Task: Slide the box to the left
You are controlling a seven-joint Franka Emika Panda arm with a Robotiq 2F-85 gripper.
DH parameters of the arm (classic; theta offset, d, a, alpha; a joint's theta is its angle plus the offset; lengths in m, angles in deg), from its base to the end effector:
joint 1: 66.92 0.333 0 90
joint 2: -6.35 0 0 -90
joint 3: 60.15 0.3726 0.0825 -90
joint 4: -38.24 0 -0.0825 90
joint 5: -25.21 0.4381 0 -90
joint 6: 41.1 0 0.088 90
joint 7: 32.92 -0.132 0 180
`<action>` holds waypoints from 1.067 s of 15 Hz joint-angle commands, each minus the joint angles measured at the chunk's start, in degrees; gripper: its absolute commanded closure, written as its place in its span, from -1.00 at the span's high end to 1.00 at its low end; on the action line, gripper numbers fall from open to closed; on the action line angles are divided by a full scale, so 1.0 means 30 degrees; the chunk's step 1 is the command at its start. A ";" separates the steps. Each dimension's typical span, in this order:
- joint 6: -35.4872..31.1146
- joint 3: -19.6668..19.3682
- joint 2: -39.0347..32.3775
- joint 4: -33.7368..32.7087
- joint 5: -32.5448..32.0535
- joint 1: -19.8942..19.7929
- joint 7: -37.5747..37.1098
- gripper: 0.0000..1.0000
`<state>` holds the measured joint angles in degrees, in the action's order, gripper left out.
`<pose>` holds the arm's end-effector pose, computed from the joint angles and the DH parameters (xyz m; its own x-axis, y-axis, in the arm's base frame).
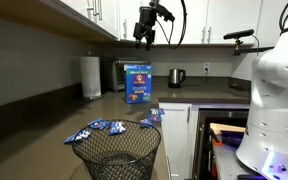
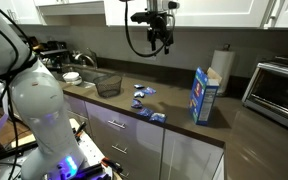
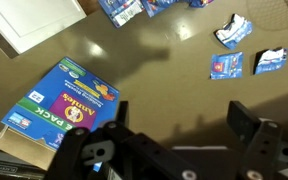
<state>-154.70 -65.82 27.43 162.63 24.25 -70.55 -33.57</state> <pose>0.4913 -0.0873 0.5746 0.9706 -0.1634 0.1769 -0.1623 -0.9865 -0.0213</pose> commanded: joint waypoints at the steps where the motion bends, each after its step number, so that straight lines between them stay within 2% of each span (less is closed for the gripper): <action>1: 0.0706 -0.0302 -0.0560 -0.0595 -0.0048 -0.0369 0.0551 1.00; 5: 0.1155 -0.1470 -0.1946 -0.1946 -0.0163 -0.0915 0.1547 1.00; 9: 0.2074 -0.2583 -0.3985 -0.4162 -0.0453 -0.1293 0.4914 1.00; 13: 0.3505 -0.2776 -0.5506 -0.6132 -0.1158 -0.1444 0.8011 1.00; 14: 0.3734 -0.2699 -0.5744 -0.6496 -0.1273 -0.1465 0.8347 1.00; 15: 0.2883 -0.2623 -0.4954 -0.5283 -0.0723 -0.1532 0.7209 1.00; 16: 0.3052 -0.2596 -0.5244 -0.5647 -0.0796 -0.1542 0.7548 1.00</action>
<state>-145.72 -74.55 11.75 145.85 21.73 -74.17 -11.00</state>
